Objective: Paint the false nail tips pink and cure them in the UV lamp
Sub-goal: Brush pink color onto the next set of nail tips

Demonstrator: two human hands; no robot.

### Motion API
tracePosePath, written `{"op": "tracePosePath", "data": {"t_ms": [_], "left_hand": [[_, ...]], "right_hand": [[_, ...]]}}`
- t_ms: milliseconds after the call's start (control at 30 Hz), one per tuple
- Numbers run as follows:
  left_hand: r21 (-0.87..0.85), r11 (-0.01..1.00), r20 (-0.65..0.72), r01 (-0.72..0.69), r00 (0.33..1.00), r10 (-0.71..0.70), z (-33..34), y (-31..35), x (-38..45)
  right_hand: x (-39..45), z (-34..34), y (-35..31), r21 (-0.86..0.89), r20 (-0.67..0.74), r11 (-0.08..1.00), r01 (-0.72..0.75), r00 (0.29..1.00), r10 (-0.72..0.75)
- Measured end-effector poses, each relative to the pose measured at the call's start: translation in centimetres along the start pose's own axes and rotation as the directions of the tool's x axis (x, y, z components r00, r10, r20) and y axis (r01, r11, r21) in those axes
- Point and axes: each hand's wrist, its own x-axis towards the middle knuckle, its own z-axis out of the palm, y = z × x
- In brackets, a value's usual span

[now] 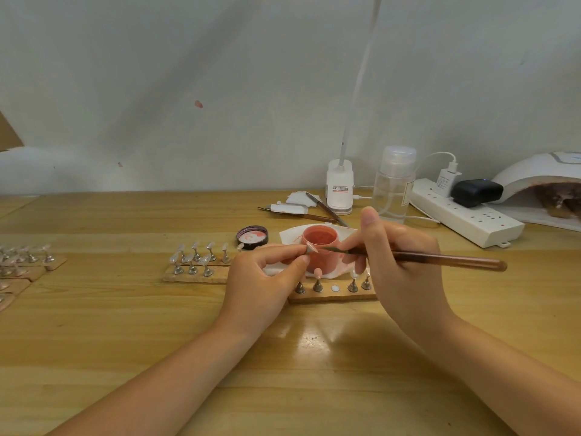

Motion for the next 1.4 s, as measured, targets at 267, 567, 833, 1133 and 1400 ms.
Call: {"op": "tracePosePath", "data": {"t_ms": [267,567,833,1133,1400], "left_hand": [[0.016,0.999,0.008,-0.047,0.999,0.047,-0.03,0.02,-0.01],[0.008,0.998,0.017,-0.065,0.998,0.065,0.01,-0.07,0.06],[-0.034,0.997,0.024,-0.072,0.997,0.073,0.02,0.14,-0.02],[-0.055,0.998,0.031,-0.034,0.999,0.036,-0.06,-0.10,0.07],[-0.125,0.992,0.048,0.033,0.998,-0.027,0.00,-0.11,0.08]], "right_hand": [[-0.05,-0.04,-0.06,0.117,-0.040,0.987,-0.112,0.992,0.118],[-0.04,0.07,-0.37,0.162,-0.048,0.978,-0.133,0.989,0.142],[-0.15,0.26,-0.47,0.182,-0.060,0.970,-0.162,0.983,0.176],[-0.34,0.62,-0.49,0.200,-0.090,0.964,-0.175,0.977,0.196],[-0.36,0.61,-0.47,0.199,-0.089,0.959,-0.203,0.971,0.224]]}}
